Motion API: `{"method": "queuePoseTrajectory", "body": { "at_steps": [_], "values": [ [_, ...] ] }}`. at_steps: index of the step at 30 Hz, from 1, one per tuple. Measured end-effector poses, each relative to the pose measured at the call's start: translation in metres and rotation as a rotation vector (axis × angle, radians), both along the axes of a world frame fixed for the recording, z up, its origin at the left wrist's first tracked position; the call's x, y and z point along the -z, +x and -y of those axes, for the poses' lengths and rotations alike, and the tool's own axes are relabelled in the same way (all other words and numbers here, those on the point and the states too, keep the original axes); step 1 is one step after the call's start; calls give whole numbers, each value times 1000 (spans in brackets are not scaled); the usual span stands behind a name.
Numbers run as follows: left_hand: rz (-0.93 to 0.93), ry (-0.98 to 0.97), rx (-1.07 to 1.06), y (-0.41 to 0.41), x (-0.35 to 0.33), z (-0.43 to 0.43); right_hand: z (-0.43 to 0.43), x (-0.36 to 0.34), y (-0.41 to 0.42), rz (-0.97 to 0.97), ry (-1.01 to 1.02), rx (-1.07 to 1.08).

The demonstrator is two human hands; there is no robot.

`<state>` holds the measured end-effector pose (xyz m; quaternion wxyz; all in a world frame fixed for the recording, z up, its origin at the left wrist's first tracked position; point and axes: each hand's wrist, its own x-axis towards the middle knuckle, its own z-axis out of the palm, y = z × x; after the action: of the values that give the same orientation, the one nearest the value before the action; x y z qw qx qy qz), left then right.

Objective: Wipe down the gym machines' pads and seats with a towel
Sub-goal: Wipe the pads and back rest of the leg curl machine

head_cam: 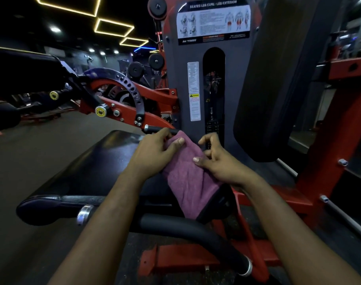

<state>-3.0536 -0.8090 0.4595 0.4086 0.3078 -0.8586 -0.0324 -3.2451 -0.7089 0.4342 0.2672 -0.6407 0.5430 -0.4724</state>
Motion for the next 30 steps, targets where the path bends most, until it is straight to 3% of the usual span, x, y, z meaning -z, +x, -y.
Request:
{"method": "queuePoseTrajectory", "body": {
  "at_steps": [4, 6, 9, 13, 17, 22, 27, 30],
  "values": [
    [34, 216, 294, 4, -5, -1, 2, 8, -5, 179, -132, 17],
    [61, 142, 293, -1, -4, -1, 4, 15, -7, 205, -93, 15],
    [88, 4, 148, -11, 0, 2, 5, 21, -3, 69, -24, 26],
    [92, 95, 25, -15, 4, 7, 1, 23, 21, -235, -60, 196],
    [207, 106, -202, -2, 11, 17, 10, 36, 20, -674, 212, 481],
    [281, 112, -346, 7, 8, 21, 10, 40, 33, -643, 248, 229],
    [290, 107, -370, 4, 6, 25, 48, 57, 55, -751, 319, 324],
    [327, 137, -391, 7, 8, 23, 74, 44, 42, -720, 446, 266]
  ]
}}
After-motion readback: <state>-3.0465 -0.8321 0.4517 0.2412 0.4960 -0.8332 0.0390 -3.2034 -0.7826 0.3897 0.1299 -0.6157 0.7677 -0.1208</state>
